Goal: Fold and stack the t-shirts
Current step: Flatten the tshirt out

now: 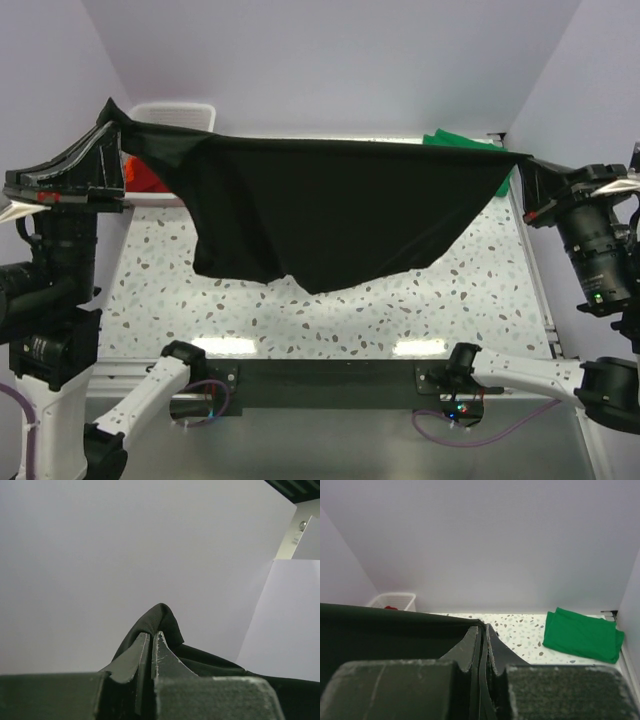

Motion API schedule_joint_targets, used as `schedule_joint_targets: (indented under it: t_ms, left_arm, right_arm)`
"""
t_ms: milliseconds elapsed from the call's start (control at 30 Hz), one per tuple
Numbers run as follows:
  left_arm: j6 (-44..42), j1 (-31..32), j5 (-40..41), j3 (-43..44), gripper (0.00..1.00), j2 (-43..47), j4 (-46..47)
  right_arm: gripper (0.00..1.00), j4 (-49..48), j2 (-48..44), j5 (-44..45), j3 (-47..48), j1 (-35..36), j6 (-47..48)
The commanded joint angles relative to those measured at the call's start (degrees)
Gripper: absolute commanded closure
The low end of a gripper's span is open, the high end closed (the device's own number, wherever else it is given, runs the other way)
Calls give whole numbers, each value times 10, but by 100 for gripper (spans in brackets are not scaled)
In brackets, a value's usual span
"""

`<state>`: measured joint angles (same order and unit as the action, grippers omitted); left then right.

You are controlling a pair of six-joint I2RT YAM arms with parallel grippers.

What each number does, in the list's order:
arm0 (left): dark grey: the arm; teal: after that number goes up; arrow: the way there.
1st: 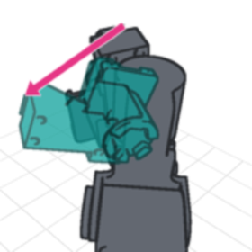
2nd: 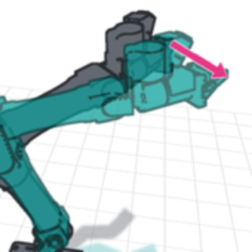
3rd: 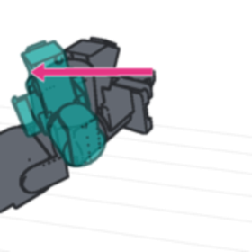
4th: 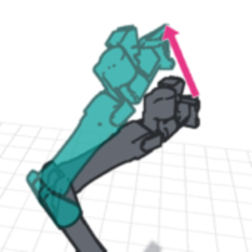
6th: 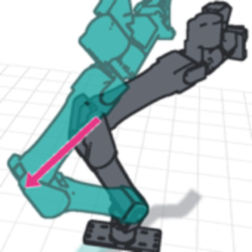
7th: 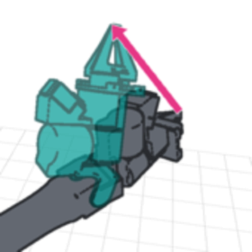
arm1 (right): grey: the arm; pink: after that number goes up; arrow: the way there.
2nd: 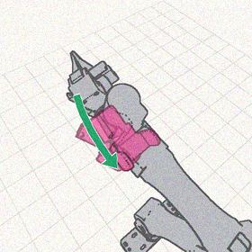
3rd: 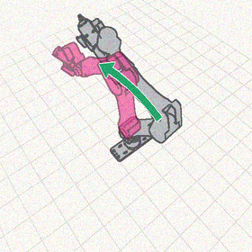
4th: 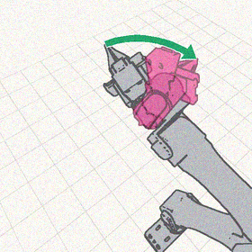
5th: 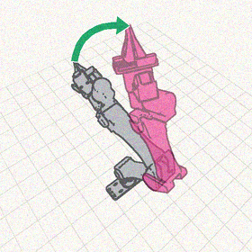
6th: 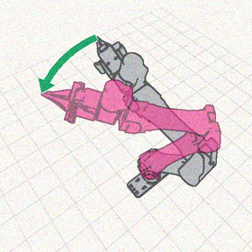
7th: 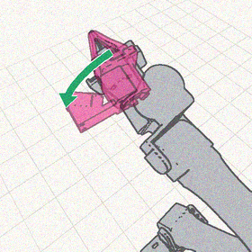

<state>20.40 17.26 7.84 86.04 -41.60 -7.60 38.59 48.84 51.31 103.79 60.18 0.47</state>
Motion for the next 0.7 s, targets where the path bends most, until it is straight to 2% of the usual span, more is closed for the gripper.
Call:
schedule_joint_targets:
  t_ms: [0, 167, 400, 667]
  left_arm:
    - [-2, -6, 30, 15, 100, 4, 16]
    - [8, -6, 67, 12, 100, -32, 20]
    - [24, -6, 136, -21, 100, -129, 21]
    - [12, -5, 162, 1, 100, -174, 24]
  right_arm:
    - [100, -39, -2, 7, -19, 0, 23]
    - [100, -75, 15, 63, -54, 0, 46]
    - [100, -141, 42, 135, -92, 0, 82]
    - [100, -165, 65, 145, -96, 1, 113]
